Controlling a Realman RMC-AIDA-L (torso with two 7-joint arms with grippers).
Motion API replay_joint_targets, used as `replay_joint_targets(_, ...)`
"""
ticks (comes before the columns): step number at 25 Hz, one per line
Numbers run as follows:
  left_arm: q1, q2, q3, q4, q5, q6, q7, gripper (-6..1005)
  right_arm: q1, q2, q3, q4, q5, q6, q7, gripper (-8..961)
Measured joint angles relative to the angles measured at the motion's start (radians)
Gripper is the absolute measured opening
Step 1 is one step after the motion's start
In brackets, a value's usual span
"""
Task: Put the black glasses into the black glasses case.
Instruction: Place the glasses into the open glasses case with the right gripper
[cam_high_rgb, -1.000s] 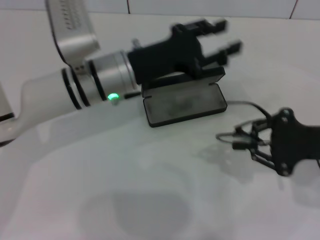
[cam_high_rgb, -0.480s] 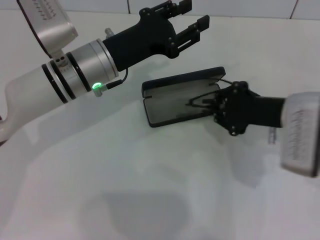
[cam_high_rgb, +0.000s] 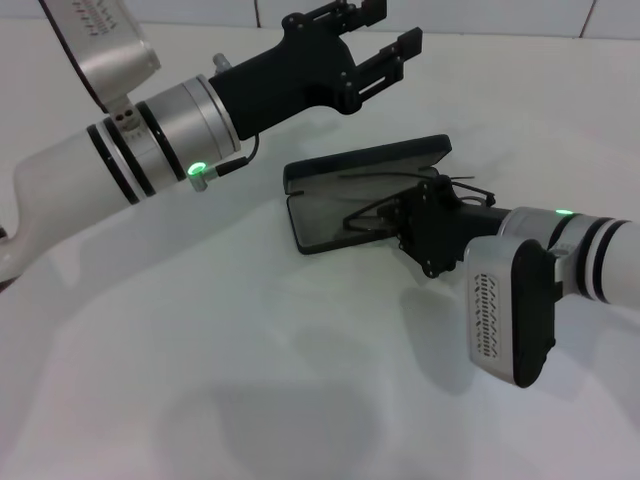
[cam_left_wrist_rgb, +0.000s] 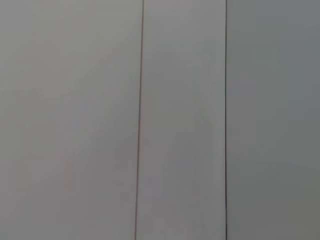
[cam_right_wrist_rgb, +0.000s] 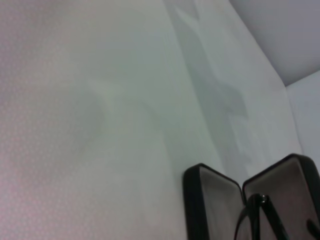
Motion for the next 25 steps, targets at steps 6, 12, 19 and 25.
replay_joint_targets(6,0.009,0.0,0.004,-0.001,-0.001,0.002,0.0,562,0.007,0.0,-0.016,-0.012,0.023,0.01,0.0,113)
replay_joint_targets(12,0.024,0.002,0.0,-0.003,-0.002,0.009,0.0,562,0.012,0.0,-0.038,-0.013,0.027,0.036,0.0,155)
replay_joint_targets(19,0.029,0.002,0.003,-0.003,-0.002,0.01,0.0,563,0.009,0.0,-0.056,-0.026,0.052,0.056,0.012,231)
replay_joint_targets(25,0.041,0.002,0.001,-0.006,-0.002,0.011,0.0,562,-0.016,-0.007,-0.054,-0.069,0.049,0.046,0.068,306)
